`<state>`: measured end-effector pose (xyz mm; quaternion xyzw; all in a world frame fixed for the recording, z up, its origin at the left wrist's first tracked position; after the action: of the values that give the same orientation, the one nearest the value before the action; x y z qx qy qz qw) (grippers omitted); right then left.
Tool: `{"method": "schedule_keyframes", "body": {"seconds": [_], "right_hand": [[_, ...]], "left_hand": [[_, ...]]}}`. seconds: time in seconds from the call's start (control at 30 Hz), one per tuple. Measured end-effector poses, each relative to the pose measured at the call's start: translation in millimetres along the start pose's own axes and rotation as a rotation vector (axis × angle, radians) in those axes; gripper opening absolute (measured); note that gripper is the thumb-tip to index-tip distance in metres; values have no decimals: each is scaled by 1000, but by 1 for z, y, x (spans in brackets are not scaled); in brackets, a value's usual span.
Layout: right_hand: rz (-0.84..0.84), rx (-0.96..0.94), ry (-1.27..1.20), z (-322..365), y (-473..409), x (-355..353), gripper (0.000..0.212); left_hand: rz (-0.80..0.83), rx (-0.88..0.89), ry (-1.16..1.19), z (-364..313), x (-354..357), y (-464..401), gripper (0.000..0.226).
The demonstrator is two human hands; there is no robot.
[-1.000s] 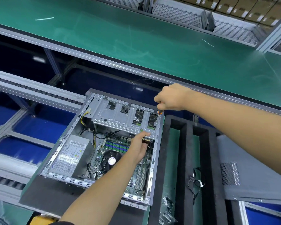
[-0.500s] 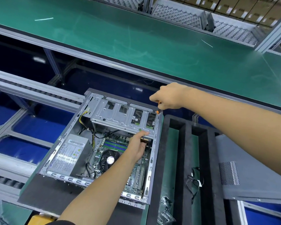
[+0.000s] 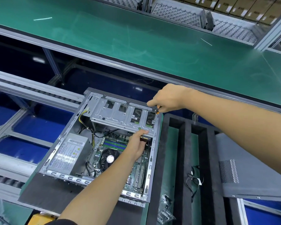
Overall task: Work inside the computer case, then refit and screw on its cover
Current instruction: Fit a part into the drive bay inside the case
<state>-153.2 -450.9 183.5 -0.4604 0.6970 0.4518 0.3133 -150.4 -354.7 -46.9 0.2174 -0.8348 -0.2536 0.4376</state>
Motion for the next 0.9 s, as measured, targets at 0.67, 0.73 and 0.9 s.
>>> {"method": "schedule_keyframes", "body": {"seconds": [0.67,0.73,0.9], "right_hand": [[320,708,-423,-42,45,41,34],[227,525,-295,-36,40,34,34],[84,138,-86,-8,20,19,22]], "left_hand": [[-28,-8,4,-2,4,7,21],[-31,-7,-2,-2,4,7,18],[-27,-18,-10,-1,4,8,18]]}}
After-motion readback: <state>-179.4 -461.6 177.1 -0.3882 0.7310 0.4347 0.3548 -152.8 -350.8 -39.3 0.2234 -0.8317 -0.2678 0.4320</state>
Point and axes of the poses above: each hand's wrist, its own y-axis away from the middle knuckle, its own x-axis out of the palm, z = x × y, the point moved 9 cm from there along -y, towards the middle knuckle, and after that the axes turned 4 degrees about -z, right-handed, at the moved point
